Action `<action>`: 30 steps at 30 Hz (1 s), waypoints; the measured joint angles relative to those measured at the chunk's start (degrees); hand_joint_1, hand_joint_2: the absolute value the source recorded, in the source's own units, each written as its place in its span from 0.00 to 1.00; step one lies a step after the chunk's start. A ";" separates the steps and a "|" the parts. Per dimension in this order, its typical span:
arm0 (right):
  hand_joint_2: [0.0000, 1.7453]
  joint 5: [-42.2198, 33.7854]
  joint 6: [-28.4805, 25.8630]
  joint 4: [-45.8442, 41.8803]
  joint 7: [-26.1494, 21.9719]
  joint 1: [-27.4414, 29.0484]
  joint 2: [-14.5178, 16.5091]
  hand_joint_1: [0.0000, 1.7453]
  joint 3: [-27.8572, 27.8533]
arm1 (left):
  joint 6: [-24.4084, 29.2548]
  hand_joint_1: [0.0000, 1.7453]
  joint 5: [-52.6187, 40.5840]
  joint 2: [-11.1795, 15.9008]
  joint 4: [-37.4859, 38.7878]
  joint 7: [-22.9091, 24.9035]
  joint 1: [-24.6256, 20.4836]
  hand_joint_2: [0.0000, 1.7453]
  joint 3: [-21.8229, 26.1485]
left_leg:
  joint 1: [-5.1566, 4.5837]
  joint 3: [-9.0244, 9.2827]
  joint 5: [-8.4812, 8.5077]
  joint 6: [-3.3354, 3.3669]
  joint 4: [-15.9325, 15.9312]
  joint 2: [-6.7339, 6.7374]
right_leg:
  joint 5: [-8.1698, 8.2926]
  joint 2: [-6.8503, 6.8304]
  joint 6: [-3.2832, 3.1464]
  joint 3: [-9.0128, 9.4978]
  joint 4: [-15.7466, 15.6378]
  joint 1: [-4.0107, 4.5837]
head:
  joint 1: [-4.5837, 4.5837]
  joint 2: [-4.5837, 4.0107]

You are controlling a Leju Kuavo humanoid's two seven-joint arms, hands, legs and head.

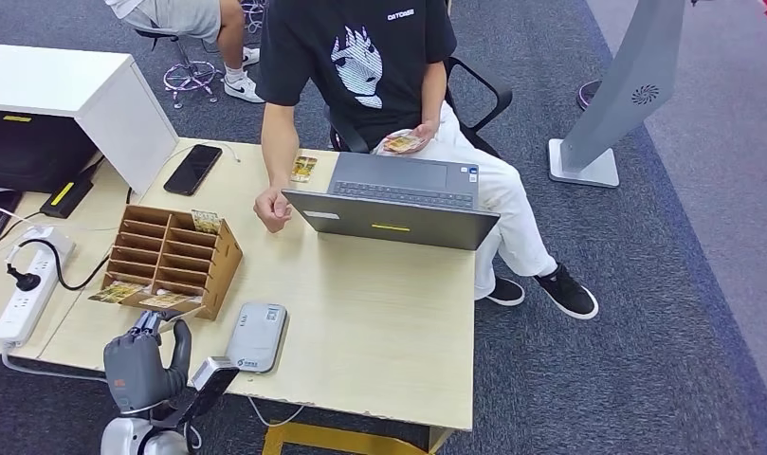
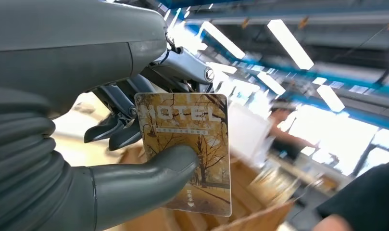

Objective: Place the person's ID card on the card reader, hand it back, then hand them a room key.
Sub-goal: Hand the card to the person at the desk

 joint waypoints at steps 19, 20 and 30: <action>1.00 2.14 1.73 0.02 2.08 -0.65 0.00 0.00 0.05 | -0.07 1.00 1.90 1.05 -22.51 0.36 -0.63 1.00 -11.27 | 0.00 0.03 0.00 0.00 0.00 0.00 | 0.00 -0.01 0.00 0.00 0.00 0.00 | 0.00 0.01; 1.00 2.35 1.89 0.02 2.19 -0.74 0.00 0.00 0.08 | -0.08 1.00 1.06 1.12 -22.05 0.36 -1.38 1.00 -11.22 | 0.00 0.03 0.01 0.00 0.00 -0.01 | 0.00 -0.01 0.00 0.01 0.00 0.00 | 0.00 0.00; 1.00 3.34 2.29 0.02 2.20 -1.36 0.00 0.00 0.66 | -0.10 1.00 -7.86 1.85 -12.91 1.84 -10.38 1.00 -5.34 | 0.00 0.02 0.03 0.01 0.00 -0.06 | 0.05 -0.04 -0.05 0.03 0.00 0.00 | 0.01 0.01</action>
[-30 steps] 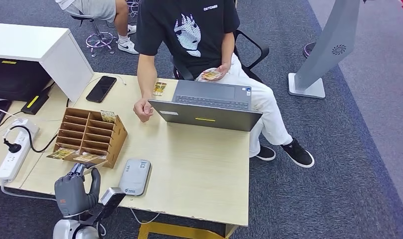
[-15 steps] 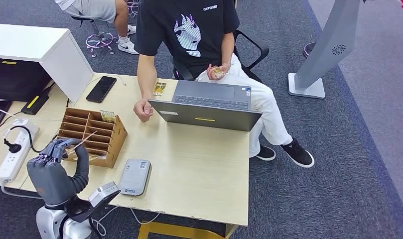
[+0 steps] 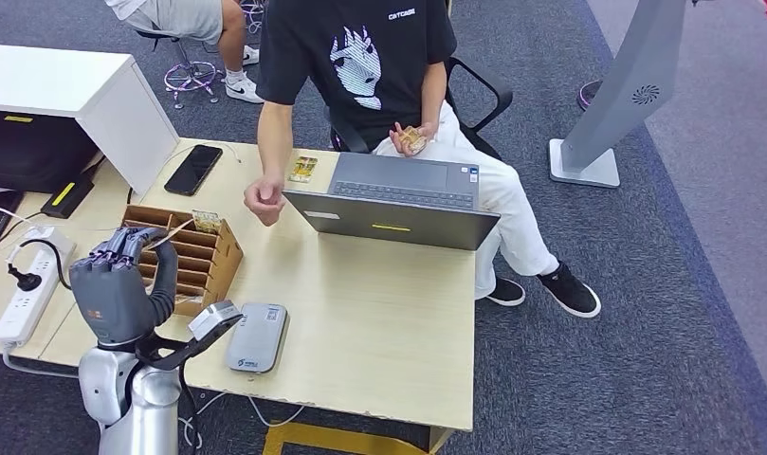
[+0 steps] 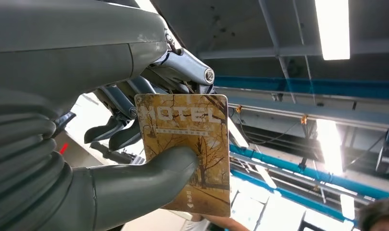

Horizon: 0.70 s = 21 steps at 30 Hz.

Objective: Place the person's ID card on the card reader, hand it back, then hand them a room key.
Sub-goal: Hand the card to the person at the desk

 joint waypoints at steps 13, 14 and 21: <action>1.00 0.37 1.05 -0.01 0.15 -0.38 -0.02 0.00 1.01 | 0.00 1.00 -7.48 5.50 11.63 6.34 -8.73 1.00 5.53 | 0.01 -0.01 0.01 -0.01 0.00 0.00 | 0.00 0.01 0.00 -0.01 0.02 0.00 | 0.00 -0.01; 1.00 0.37 1.05 -0.01 0.16 -0.41 -0.02 0.00 1.04 | 0.00 1.00 -7.48 5.66 11.88 6.39 -8.93 1.00 5.64 | 0.01 -0.02 0.01 -0.01 0.00 0.00 | 0.00 0.01 0.00 -0.01 0.02 0.00 | -0.01 -0.01; 1.00 0.37 1.05 -0.01 0.16 -0.50 -0.02 0.00 1.14 | 0.00 1.00 -7.58 6.27 13.01 6.43 -9.75 1.00 5.94 | 0.00 -0.02 0.01 -0.01 0.00 0.01 | 0.00 0.02 0.00 -0.01 0.02 -0.01 | 0.01 0.00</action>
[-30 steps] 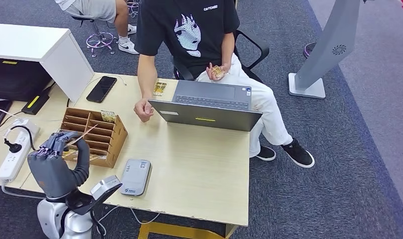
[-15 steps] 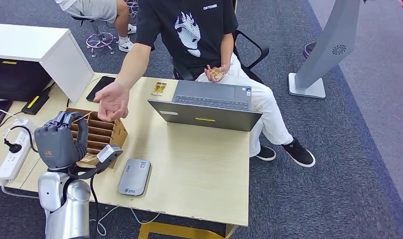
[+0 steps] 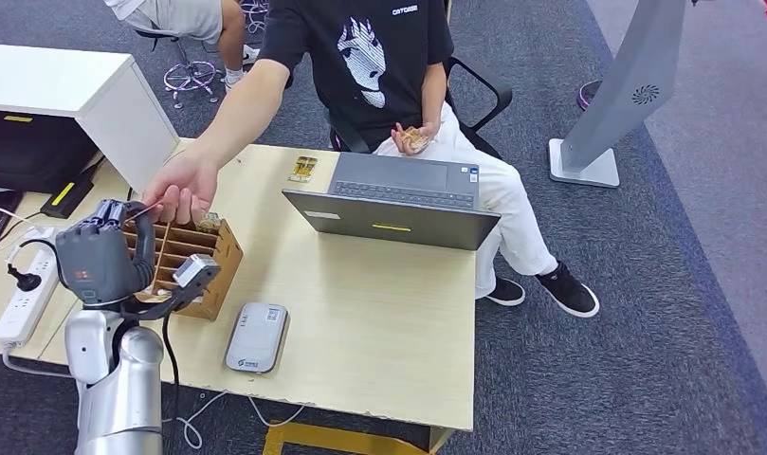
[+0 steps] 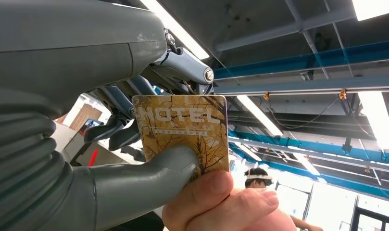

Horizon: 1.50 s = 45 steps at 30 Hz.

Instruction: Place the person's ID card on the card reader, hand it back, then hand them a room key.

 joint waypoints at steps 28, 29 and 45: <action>1.00 -1.08 0.66 -0.02 -0.17 -0.33 0.00 0.00 0.20 | 0.02 0.00 3.10 -0.34 2.78 -6.75 -3.44 1.00 4.19 | 0.01 -0.03 -0.08 -0.05 0.00 0.16 | -0.02 0.15 0.01 -0.10 0.00 0.01 | -0.01 0.00; 1.00 -1.07 0.67 -0.02 -0.17 -0.32 0.00 0.00 0.20 | 0.01 0.00 3.25 -0.61 2.66 -7.09 -3.39 1.00 4.25 | 0.01 -0.03 -0.07 -0.05 0.00 0.15 | -0.02 0.14 0.01 -0.10 0.00 0.01 | -0.01 0.00; 1.00 -1.32 0.74 0.01 -0.33 -0.07 0.00 0.00 0.20 | -0.07 0.00 6.01 -3.71 -5.09 -7.37 -1.00 1.00 1.33 | 0.01 -0.02 -0.06 -0.05 0.00 0.14 | -0.01 0.14 0.00 -0.09 0.00 0.01 | -0.01 -0.01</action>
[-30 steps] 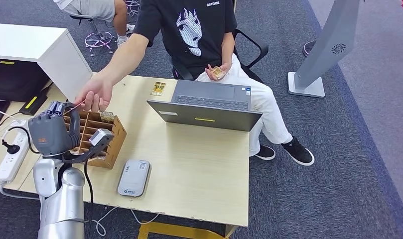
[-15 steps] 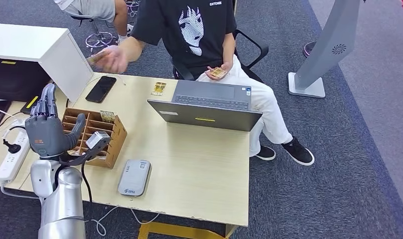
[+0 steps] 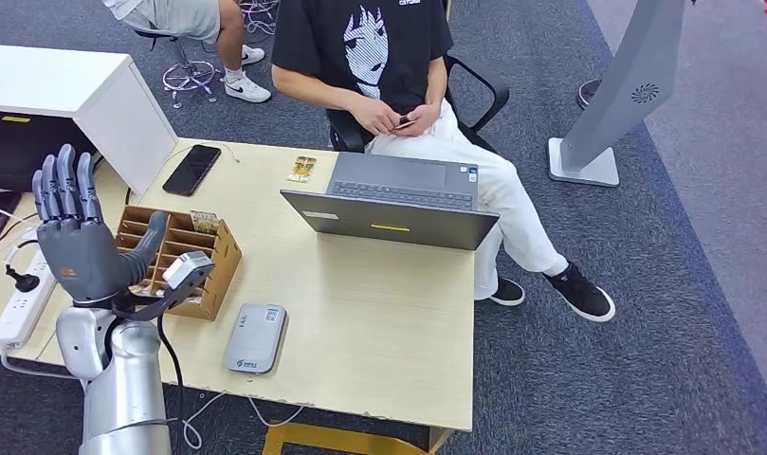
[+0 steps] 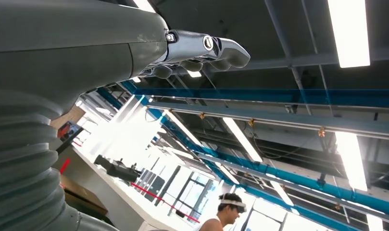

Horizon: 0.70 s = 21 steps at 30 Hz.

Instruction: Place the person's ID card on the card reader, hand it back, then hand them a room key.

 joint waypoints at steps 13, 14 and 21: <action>1.00 -4.75 -2.81 0.05 -1.64 2.35 0.03 0.00 -0.89 | -13.95 0.00 12.86 19.41 -11.78 27.46 16.98 1.00 -36.61 | 0.01 -0.04 -0.10 -0.03 -0.03 0.06 | -0.12 0.07 0.02 -0.06 -0.01 0.00 | -0.12 0.01; 1.00 -4.78 -2.86 0.05 -1.64 2.43 0.03 0.00 -0.98 | -14.12 0.00 13.06 20.28 -12.63 27.59 17.60 1.00 -37.82 | 0.01 -0.04 -0.10 -0.03 -0.03 0.04 | -0.12 0.05 0.03 -0.06 -0.01 0.00 | -0.12 0.01; 1.00 -6.35 -3.03 0.11 -1.67 2.62 0.04 0.00 -2.12 | -18.35 0.00 17.82 24.59 -17.25 27.74 23.13 1.00 -41.98 | 0.01 0.04 -0.10 -0.04 -0.06 0.14 | -0.11 0.14 0.01 0.01 0.00 0.01 | -0.14 0.01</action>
